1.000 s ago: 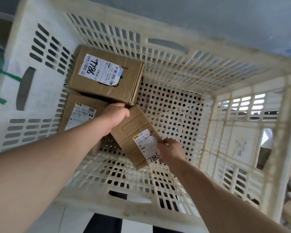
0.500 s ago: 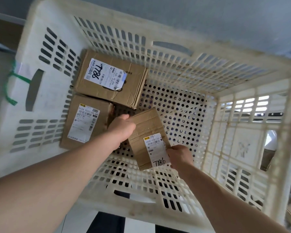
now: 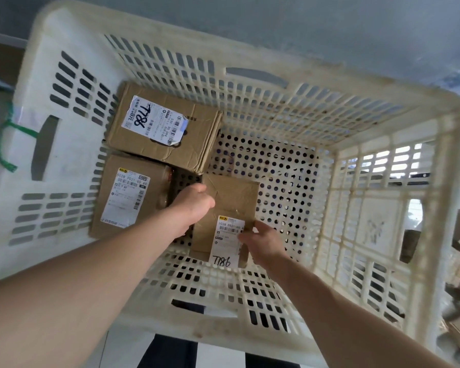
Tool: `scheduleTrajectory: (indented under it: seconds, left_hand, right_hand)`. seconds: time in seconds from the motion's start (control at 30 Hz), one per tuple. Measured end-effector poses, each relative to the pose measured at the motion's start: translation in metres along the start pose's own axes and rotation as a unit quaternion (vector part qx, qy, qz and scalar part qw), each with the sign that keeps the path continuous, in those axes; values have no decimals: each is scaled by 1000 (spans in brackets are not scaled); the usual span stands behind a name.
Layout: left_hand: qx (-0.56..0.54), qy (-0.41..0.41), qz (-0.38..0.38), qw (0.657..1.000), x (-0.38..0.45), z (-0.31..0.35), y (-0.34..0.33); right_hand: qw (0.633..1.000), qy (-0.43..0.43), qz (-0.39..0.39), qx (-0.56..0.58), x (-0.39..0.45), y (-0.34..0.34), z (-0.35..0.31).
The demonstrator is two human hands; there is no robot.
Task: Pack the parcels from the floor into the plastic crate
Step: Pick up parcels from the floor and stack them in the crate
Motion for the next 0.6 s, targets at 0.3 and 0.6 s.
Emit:
scheduleTrajectory:
  seconds: [0.3, 0.6]
  left_hand:
    - [-28, 17, -29, 999, 9, 9, 17]
    - [56, -12, 32, 998, 17, 2, 29]
  right_hand:
    - [1000, -3, -5, -20, -1, -6, 3]
    - [998, 11, -51, 33, 7, -23, -13]
Point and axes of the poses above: each hand's wrist, its own x-axis towards the middle knuckle, its own y-axis out of the back of the hand, z = x × y, the point moved 1 cm from there along x, towards the middle knuckle, and after that the axes turned 9 degrees about y, right-handed, at the moved point
